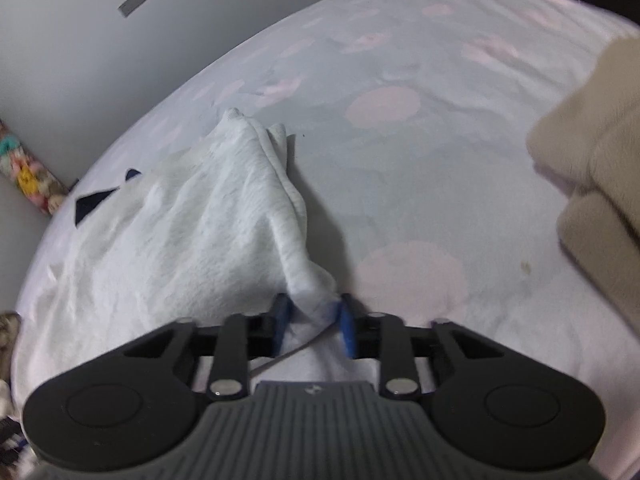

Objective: Fold clothes
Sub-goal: 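Grasp the folded sweatshirt edge with both grippers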

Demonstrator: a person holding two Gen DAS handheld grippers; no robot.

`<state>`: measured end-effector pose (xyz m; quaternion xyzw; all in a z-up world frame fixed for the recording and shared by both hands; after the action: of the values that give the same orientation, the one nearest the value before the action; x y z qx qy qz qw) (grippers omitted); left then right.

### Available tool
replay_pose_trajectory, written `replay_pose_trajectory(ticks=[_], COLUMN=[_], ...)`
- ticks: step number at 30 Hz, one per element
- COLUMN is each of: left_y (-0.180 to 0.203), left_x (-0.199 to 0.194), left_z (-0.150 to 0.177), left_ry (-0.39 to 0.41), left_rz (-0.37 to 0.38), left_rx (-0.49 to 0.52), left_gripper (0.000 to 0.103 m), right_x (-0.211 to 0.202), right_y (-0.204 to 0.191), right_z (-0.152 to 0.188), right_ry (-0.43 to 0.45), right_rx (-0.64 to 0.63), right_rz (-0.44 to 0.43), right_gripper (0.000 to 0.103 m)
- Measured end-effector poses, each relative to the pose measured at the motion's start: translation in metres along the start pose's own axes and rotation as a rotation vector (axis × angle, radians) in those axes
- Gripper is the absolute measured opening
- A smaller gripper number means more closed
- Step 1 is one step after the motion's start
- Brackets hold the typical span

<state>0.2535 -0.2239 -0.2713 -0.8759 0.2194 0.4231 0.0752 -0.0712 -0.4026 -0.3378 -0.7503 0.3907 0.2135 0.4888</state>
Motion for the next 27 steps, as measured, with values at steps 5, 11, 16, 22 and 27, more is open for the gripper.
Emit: replay_pose_trajectory(ticks=[5,11,16,22,27], left_y=[0.000,-0.015,-0.005,0.054,0.092], left_x=[0.004,-0.014,-0.041,-0.055,-0.043], left_z=[0.004,0.006,0.002,0.001,0.018], left_ry=[-0.060,-0.074,-0.008,0.069,0.069], left_rz=[-0.039,-0.146,-0.160,-0.129,-0.123], left_rx=[0.085,0.165,0.375,0.774,1.054], left_gripper=[0.018,0.018,0.019,0.048,0.053], right_x=[-0.001,-0.010,-0.036,-0.037,-0.034], right_y=[-0.001,0.002,-0.011,-0.064,-0.084], right_z=[-0.001,-0.005,-0.012,0.016,0.047], right_ry=[0.024,0.068,0.171,0.059,-0.053], right_rx=[-0.051,-0.088,-0.175,-0.577,-0.986], right_rz=[0.037,0.083,0.084,0.023,0.030], right_gripper=[0.019,0.020,0.023,0.039,0.047])
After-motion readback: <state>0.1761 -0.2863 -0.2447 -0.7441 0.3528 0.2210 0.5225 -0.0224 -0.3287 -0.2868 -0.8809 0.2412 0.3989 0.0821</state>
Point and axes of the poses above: each gripper's, at about its wrist camera, not at the fingertips, and x roughly the way its jaws point, y to its right, z to its underside, the point moved 10 cm from there along x, roughly the way its jaws point, and after that the axes turned 13 degrees about x, right-handed, at the moved point
